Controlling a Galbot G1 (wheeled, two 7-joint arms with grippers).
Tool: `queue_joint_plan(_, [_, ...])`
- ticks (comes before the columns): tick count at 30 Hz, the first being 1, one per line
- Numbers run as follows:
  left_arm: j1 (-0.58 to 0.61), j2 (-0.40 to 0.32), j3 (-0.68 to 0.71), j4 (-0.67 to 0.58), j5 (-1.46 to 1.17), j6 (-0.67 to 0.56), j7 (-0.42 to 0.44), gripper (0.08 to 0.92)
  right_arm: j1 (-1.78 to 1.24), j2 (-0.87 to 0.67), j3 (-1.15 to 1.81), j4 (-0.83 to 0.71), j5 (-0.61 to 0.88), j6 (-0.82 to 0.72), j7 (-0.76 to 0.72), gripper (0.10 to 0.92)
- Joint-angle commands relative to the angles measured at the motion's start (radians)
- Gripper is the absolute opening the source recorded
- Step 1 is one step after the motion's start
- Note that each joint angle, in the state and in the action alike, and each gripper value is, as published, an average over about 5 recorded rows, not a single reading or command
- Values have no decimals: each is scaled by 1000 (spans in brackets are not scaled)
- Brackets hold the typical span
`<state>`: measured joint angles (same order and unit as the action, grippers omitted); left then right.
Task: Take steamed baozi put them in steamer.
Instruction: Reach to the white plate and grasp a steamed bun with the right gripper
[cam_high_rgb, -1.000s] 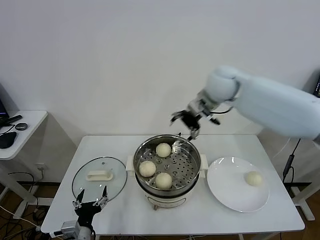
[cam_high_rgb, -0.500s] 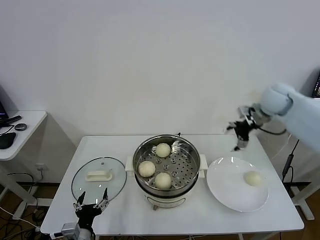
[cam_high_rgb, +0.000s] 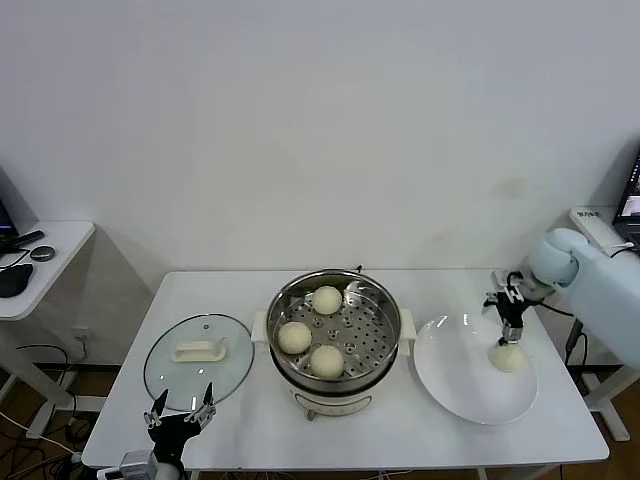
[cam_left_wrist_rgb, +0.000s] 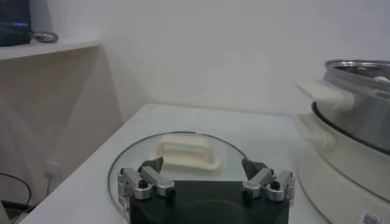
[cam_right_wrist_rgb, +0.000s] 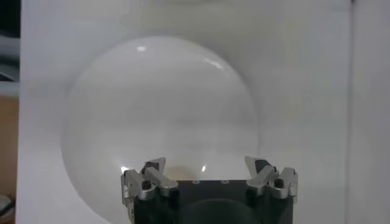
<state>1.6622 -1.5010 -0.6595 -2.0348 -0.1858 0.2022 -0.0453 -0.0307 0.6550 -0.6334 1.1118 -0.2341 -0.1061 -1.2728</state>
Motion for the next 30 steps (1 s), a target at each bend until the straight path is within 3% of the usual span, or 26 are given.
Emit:
queue_joint_plan(1, [2,3,-2,3,-1,0,0,823,-103,27,86,-89,-121,49,-3,823])
queue_joint_plan(30, [-5,0,5,18,-1,0,0,823,-161,63,138,-129,-183,36,40,823])
